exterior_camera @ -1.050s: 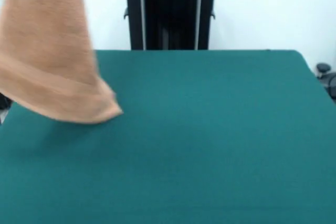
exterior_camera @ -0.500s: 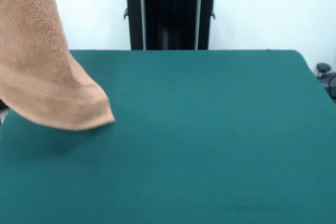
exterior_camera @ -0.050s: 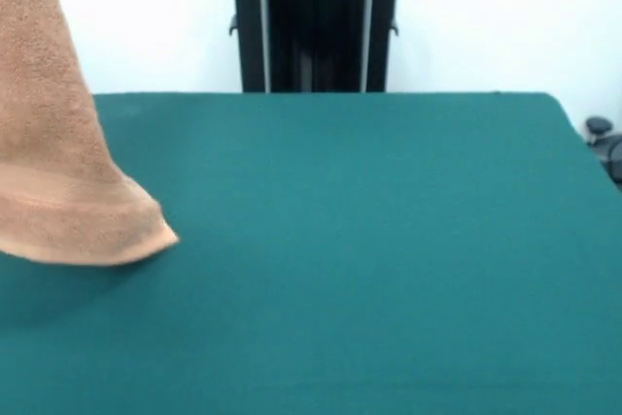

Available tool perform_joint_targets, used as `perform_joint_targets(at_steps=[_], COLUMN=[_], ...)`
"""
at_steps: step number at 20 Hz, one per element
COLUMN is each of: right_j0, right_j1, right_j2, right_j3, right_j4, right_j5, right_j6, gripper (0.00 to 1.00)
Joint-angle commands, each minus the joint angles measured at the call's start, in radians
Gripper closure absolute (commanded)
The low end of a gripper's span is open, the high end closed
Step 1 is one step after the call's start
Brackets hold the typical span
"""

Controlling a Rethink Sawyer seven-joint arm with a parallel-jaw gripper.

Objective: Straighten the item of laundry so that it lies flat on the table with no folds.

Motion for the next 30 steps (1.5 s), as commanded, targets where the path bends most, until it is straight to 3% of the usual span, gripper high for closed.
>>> perform_joint_targets(at_steps=[1,8,11,18,24,30], right_j0=[0.065,0.127,0.12,0.146,0.193,0.227], right_j1=[0.086,0.246,0.274,0.295,0.376,0.441], right_j2=[-0.048,-0.076,-0.066,-0.065,-0.082,-0.09], right_j3=[-0.087,-0.313,-0.331,-0.438,-0.597,-0.685], right_j4=[-0.095,-0.172,-0.192,-0.262,-0.309,-0.343], right_j5=[0.096,0.265,0.256,0.361,0.474,0.503], right_j6=[-0.208,-0.333,-0.351,-0.409,-0.499,-0.551], gripper=[1.0,1.0,1.0,1.0,1.0,1.0])
